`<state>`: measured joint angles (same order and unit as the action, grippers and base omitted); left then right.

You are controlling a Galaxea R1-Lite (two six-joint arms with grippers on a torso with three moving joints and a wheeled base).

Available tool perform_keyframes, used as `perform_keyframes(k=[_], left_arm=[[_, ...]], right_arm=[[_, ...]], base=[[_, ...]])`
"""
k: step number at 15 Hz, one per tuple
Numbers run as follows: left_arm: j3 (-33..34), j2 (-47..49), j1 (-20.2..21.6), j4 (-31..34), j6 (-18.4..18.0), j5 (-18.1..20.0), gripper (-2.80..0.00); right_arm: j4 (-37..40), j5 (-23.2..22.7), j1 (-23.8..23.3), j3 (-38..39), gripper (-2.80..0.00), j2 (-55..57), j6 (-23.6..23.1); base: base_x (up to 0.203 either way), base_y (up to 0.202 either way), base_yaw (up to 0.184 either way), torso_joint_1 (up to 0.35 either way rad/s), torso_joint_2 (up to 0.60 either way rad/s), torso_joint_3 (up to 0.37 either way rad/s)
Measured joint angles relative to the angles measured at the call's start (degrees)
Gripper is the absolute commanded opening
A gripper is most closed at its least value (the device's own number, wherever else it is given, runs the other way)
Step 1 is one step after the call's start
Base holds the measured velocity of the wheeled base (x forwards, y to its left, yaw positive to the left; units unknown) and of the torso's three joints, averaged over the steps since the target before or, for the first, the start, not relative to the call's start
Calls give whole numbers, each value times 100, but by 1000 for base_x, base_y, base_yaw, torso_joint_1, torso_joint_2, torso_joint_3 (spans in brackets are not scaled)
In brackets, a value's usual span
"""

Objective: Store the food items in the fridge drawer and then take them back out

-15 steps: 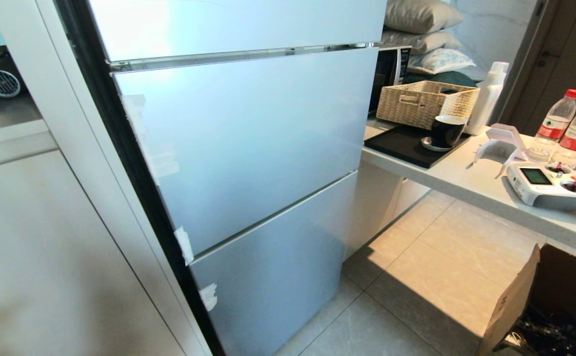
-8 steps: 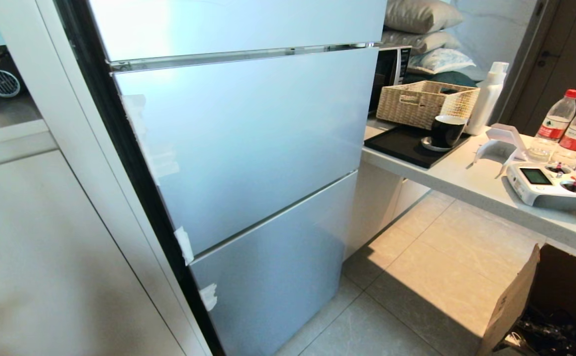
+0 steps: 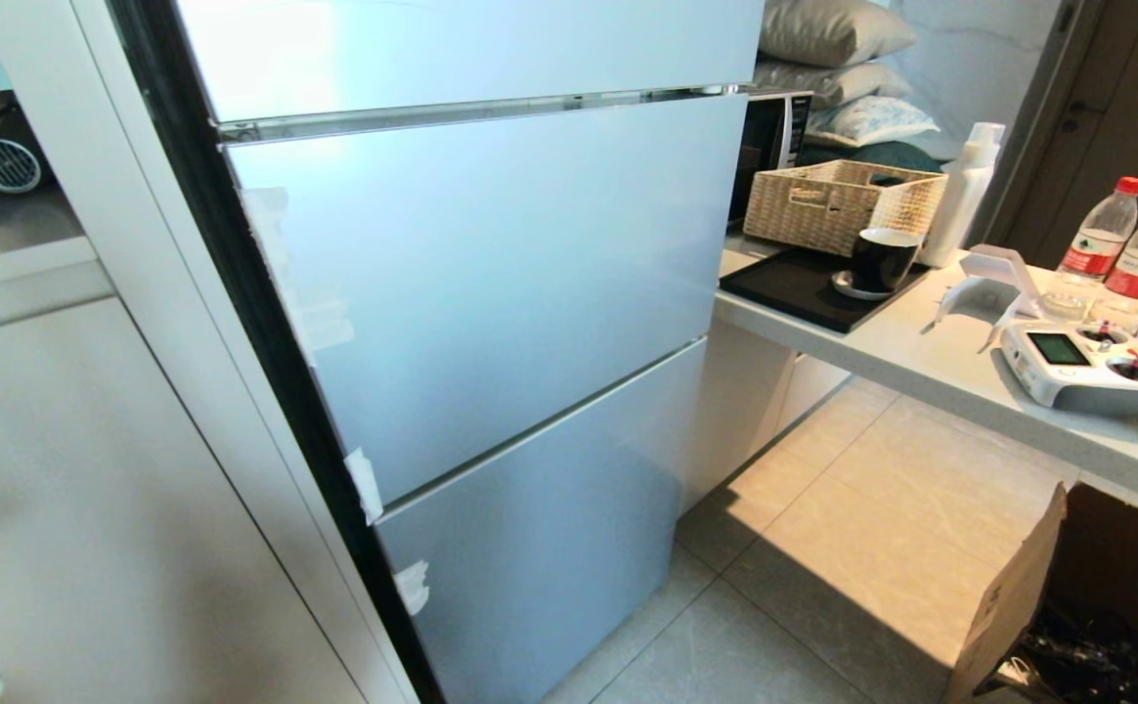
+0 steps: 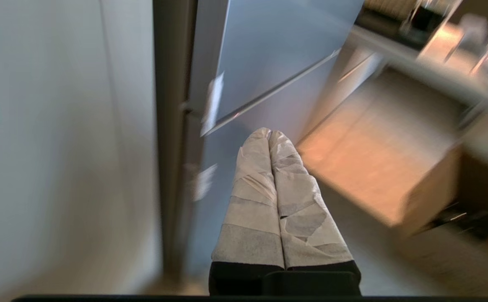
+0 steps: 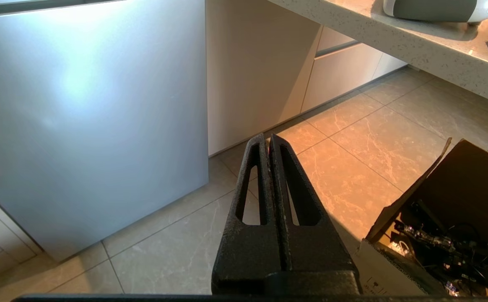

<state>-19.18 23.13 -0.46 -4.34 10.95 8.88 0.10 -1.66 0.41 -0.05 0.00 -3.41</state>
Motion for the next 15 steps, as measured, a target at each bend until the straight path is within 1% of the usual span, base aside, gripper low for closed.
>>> perform_keyframes(k=[2,3,6,7,8,9,10,13,15], left_arm=[[-293,1013,-2,-661,589,30,-280],[-416,1549,-2,-1124,850,13,-280],[-740,2870,31,-2706,1543,-284,-280],[-848,3166,44,-3119,1653,-392,-280],[-976,3385,56,-3358,1700,-526,-280],[-1108,3569,68,-3413,1733,-726,-280],[-1205,3713,73,-3429,1744,-813,-280],[-1424,4149,65,-3568,1767,-817,-280],[-1549,4548,44,-3926,1766,-811,-280]], right_arm=[[0,-2,0,0,-280,0,1],[0,-2,0,0,-280,0,-1],[0,-1,0,0,-280,0,2],[-1,-2,0,0,-280,0,2],[0,-1,0,0,-280,0,2],[0,-1,0,0,-280,0,2],[0,-2,0,2,-280,0,0],[-2,-1,0,2,-280,0,2],[-1,-1,0,2,-280,0,2]], base=[[0,0,0,0,0,0],[0,0,0,0,0,0],[0,0,0,0,0,0],[0,0,0,0,0,0],[0,0,0,0,0,0],[0,0,0,0,0,0],[0,0,0,0,0,0],[0,0,0,0,0,0],[0,0,0,0,0,0]])
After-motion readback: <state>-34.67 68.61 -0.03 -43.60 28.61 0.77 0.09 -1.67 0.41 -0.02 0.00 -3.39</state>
